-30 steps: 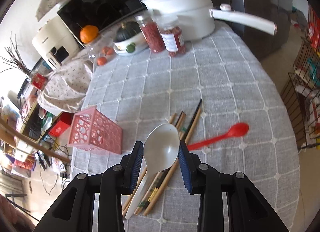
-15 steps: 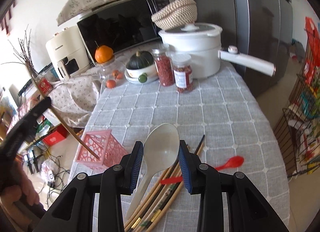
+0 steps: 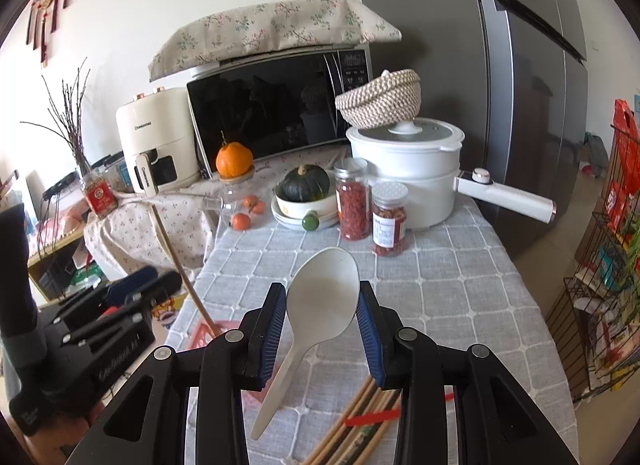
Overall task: Organize utensils
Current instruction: 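Drop the chopstick into the pink basket with the left tool while the right tool drops the white spoon in, then move the open right tool over to the red plastic spoon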
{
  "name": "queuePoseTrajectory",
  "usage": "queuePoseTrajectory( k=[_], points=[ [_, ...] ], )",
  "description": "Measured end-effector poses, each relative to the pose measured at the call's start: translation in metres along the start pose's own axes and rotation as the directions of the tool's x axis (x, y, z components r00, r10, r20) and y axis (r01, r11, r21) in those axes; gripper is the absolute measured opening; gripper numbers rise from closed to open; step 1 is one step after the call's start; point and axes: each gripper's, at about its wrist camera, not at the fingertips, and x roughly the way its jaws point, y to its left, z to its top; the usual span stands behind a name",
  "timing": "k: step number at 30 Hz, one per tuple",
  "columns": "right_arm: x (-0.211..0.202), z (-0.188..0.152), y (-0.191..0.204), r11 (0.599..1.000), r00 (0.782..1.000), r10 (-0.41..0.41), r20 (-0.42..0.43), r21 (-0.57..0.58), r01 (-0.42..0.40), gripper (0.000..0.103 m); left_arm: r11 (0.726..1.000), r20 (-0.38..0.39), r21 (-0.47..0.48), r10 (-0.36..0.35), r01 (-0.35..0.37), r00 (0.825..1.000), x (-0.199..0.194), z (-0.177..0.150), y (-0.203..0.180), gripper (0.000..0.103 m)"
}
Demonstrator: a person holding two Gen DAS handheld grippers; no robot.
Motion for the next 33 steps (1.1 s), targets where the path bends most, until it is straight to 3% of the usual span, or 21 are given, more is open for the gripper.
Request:
queuePoseTrajectory(
  k=[6,9,19,26,30,33],
  points=[
    [0.002,0.007,0.013,1.0,0.997,0.003,0.075,-0.002,-0.002,0.037,0.996,-0.099,-0.025,0.082,-0.085,0.992,-0.009,-0.009,0.021,0.073],
    [0.006,0.007,0.022,1.0,0.994,-0.001,0.106,-0.015,0.003,0.037,0.995,-0.147,-0.025,0.087,-0.092,0.985,-0.009,-0.018,0.03,0.078],
    [0.025,0.002,0.057,0.992,0.981,-0.028,0.194,-0.113,0.05,0.037,0.994,-0.259,-0.053,0.083,-0.1,0.962,0.004,-0.035,0.048,0.079],
    [0.043,-0.008,0.065,0.989,0.987,-0.028,0.159,-0.136,0.05,0.037,0.994,-0.268,-0.054,0.082,-0.1,0.96,0.005,-0.037,0.05,0.08],
    [0.047,-0.01,0.062,0.993,0.992,0.01,0.123,-0.119,0.005,0.038,0.994,-0.268,-0.053,0.083,-0.101,0.96,0.004,-0.038,0.049,0.08],
    [0.046,-0.009,0.058,0.995,0.994,0.046,0.102,-0.09,-0.037,0.052,0.994,-0.265,-0.053,0.083,-0.101,0.961,0.004,-0.038,0.048,0.08]
  ],
)
